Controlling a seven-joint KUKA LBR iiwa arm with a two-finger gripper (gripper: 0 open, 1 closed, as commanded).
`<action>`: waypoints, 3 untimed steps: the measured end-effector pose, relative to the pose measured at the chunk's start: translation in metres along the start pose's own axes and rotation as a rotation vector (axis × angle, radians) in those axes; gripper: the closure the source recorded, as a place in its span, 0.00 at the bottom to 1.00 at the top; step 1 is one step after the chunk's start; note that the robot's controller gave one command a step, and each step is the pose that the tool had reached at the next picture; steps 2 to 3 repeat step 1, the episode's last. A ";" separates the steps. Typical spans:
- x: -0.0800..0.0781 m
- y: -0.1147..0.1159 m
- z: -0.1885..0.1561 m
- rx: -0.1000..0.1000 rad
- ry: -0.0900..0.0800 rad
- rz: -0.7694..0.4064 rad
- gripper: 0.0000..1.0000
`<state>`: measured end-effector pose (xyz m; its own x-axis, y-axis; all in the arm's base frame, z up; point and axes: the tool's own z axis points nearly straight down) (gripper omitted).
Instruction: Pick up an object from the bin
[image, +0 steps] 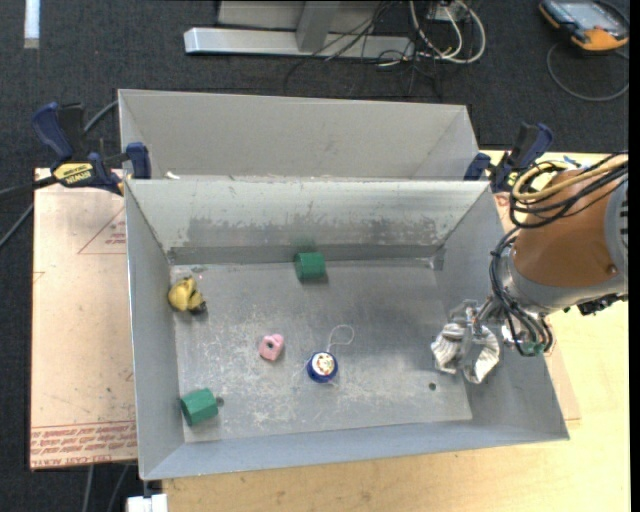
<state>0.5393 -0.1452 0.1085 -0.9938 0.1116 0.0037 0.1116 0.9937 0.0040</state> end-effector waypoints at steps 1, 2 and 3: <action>-0.033 0.021 -0.141 0.001 -0.004 -0.040 1.00; -0.033 0.021 -0.141 0.001 -0.004 -0.040 1.00; -0.033 0.021 -0.141 0.001 -0.004 -0.040 1.00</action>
Offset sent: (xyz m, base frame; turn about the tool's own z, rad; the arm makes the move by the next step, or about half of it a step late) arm 0.0000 0.0000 0.0000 0.0000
